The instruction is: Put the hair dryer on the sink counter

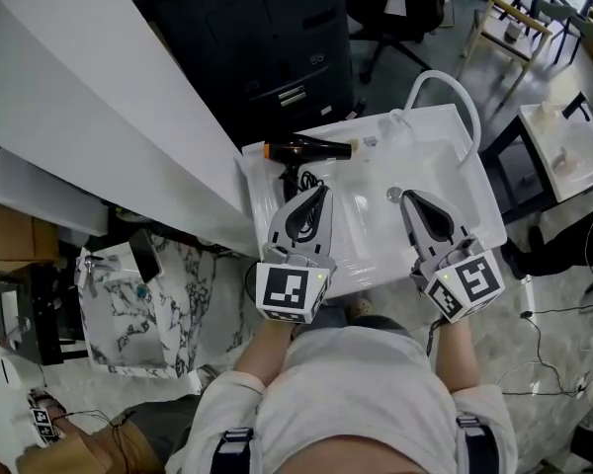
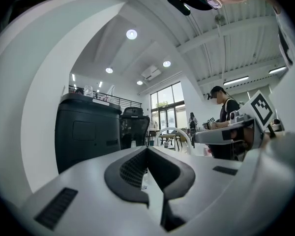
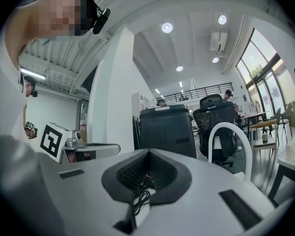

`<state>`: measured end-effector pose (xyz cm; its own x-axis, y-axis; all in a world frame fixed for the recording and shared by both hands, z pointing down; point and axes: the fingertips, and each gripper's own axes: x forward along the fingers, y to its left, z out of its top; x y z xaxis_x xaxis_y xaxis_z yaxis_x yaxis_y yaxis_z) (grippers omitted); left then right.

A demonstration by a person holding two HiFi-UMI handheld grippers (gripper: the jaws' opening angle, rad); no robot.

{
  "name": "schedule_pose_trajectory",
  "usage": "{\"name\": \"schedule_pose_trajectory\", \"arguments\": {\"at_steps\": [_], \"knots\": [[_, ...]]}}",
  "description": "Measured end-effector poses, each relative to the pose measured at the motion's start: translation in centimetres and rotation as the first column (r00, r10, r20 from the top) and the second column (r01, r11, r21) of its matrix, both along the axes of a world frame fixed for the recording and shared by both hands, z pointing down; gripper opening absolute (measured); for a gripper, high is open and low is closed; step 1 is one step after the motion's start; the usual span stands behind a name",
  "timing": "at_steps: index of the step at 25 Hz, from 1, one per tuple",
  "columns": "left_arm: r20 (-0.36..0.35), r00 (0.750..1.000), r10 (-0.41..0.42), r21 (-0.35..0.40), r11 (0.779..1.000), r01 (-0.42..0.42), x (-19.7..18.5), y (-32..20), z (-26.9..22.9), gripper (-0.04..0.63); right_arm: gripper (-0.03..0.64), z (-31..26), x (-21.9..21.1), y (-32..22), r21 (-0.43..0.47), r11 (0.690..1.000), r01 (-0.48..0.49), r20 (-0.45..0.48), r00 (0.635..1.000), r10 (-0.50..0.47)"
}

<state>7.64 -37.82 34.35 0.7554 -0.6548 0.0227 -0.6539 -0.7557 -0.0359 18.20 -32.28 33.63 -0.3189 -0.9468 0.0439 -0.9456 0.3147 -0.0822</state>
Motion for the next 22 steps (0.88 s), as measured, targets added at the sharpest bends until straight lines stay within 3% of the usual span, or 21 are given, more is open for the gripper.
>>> {"name": "schedule_pose_trajectory", "arguments": {"at_steps": [22], "knots": [[0.006, 1.0, 0.008, 0.007, 1.0, -0.008, -0.3, 0.5, -0.3, 0.014, 0.009, -0.6, -1.1, 0.1, 0.028, 0.999, 0.023, 0.017, 1.0, -0.024]]}}
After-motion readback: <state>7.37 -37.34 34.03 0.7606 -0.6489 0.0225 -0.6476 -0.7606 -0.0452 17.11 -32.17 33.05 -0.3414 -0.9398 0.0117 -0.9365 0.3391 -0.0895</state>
